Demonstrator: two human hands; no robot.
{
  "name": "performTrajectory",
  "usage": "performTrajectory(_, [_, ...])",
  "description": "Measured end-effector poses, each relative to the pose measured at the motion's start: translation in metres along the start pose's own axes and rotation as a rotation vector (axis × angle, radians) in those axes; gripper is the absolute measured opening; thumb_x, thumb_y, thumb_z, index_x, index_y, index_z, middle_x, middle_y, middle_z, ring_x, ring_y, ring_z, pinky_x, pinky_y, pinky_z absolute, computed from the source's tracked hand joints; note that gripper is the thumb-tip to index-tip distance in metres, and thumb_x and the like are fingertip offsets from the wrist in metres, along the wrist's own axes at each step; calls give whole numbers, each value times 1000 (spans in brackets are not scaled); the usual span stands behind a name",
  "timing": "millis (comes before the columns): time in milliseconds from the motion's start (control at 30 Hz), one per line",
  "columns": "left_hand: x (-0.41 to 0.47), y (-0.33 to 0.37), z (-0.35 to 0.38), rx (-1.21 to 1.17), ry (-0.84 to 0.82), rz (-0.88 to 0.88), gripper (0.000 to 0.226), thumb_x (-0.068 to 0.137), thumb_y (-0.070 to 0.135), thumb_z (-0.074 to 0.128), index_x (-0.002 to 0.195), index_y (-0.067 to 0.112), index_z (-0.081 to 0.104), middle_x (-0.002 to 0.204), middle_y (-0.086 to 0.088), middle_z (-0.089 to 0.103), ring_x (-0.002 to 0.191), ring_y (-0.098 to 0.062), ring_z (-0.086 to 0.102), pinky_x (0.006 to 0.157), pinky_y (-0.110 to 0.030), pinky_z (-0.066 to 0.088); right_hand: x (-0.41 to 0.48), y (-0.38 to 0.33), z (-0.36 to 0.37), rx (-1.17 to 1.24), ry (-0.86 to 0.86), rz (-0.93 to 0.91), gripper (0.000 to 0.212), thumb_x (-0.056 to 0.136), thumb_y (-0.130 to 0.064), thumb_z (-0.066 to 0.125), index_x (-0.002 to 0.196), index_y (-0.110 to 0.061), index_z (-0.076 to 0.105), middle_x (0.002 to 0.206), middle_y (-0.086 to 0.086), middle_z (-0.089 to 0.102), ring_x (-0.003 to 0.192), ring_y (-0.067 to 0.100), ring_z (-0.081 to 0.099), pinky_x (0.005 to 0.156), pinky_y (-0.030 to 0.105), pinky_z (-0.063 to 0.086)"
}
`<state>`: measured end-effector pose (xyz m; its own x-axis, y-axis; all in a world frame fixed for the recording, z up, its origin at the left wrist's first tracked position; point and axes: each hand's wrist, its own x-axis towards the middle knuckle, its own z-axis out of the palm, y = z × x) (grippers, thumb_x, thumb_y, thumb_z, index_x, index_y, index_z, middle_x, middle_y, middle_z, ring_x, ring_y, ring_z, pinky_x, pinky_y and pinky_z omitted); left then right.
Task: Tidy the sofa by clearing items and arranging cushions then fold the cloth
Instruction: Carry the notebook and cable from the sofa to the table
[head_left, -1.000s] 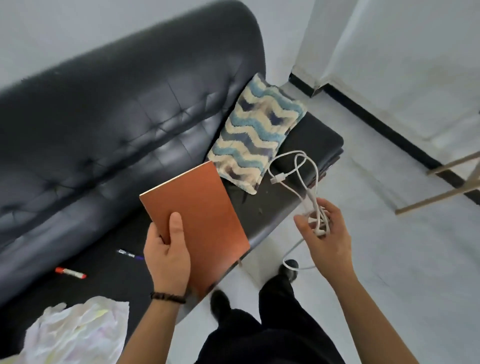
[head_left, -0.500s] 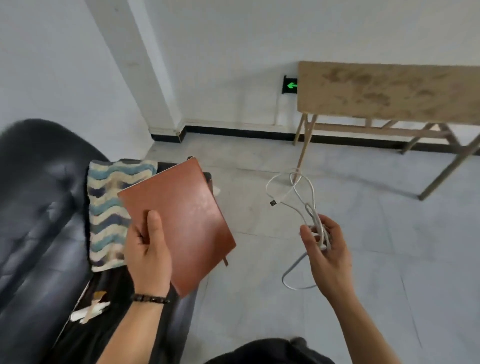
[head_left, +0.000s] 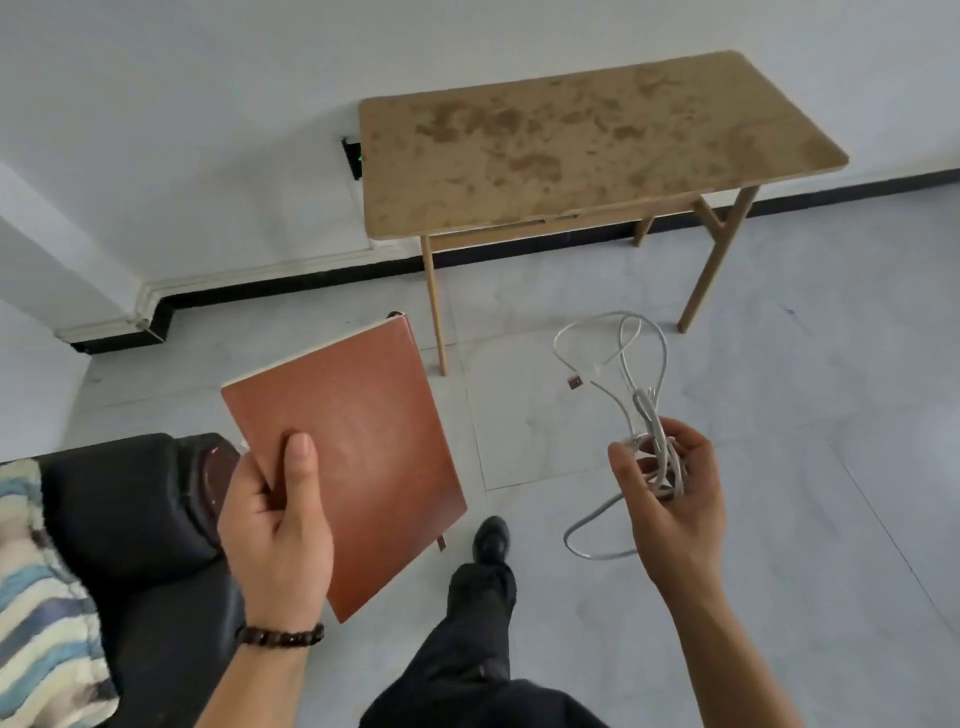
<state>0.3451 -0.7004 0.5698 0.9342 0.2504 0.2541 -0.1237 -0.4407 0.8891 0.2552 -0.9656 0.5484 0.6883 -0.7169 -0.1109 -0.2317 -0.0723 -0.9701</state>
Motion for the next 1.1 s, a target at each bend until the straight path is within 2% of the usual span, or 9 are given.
performTrajectory(100, [38, 7, 76, 5, -68, -8, 47, 91, 55, 47, 75, 11, 51, 62, -9, 55, 56, -16, 53, 47, -22, 41, 70, 1, -3, -26, 63, 30, 33, 84, -26, 76, 111, -28, 56, 85, -10, 66, 65, -1, 60, 61, 7, 46])
performTrajectory(233, [95, 40, 185, -26, -187, -19, 41, 95, 43, 53, 72, 10, 50, 57, 8, 55, 53, -2, 53, 45, -9, 37, 164, -16, -19, -85, 144, 52, 36, 84, -28, 76, 113, -32, 55, 83, -21, 65, 72, -1, 62, 64, 8, 45])
performTrajectory(433, [169, 116, 348, -167, -353, 30, 44, 93, 40, 54, 77, 0, 53, 61, -1, 52, 54, -6, 47, 48, -15, 38, 290, -36, -57, -49, 325, 44, 35, 87, -22, 72, 116, -32, 55, 85, -21, 64, 71, 0, 60, 65, 16, 44])
performTrajectory(600, [200, 150, 485, -215, -451, 49, 46, 92, 54, 53, 77, 11, 56, 61, 10, 55, 56, -7, 51, 53, -20, 44, 401, -21, -83, 25, 406, 29, 34, 87, -20, 72, 115, -30, 56, 86, -14, 67, 69, 3, 61, 62, 10, 47])
performTrajectory(700, [212, 169, 567, -170, -437, 56, 51, 88, 59, 51, 75, 10, 55, 62, -2, 56, 55, -17, 53, 53, -30, 46, 488, -8, -98, 83, 375, 39, 32, 89, -16, 71, 113, -30, 57, 85, -9, 67, 69, 6, 60, 61, 12, 47])
performTrajectory(833, [234, 208, 660, -119, -406, 28, 46, 93, 52, 53, 67, 15, 48, 51, 13, 47, 47, -7, 44, 47, -18, 37, 612, -24, -122, 60, 254, 30, 31, 89, -18, 70, 114, -31, 55, 85, -8, 65, 68, 12, 58, 60, 14, 47])
performTrajectory(933, [261, 241, 717, -94, -369, 56, 51, 88, 62, 49, 71, 14, 51, 55, 9, 52, 51, -10, 49, 48, -20, 40, 702, -50, -134, 20, 171, -29, 33, 88, -24, 71, 116, -32, 54, 91, -6, 65, 74, 14, 62, 65, 18, 50])
performTrajectory(1000, [279, 256, 752, -88, -322, 32, 49, 85, 65, 47, 75, 18, 54, 61, 6, 55, 56, -9, 54, 53, -18, 43, 759, -65, -136, -11, 114, -47, 34, 88, -29, 71, 117, -33, 54, 91, -8, 66, 76, 16, 63, 70, 28, 53])
performTrajectory(1100, [311, 266, 800, -62, -287, 1, 46, 86, 65, 48, 74, 21, 54, 62, 4, 56, 57, -11, 55, 54, -22, 44, 834, -81, -130, -14, 53, -74, 34, 88, -31, 71, 118, -32, 54, 90, -8, 65, 77, 11, 63, 71, 26, 52])
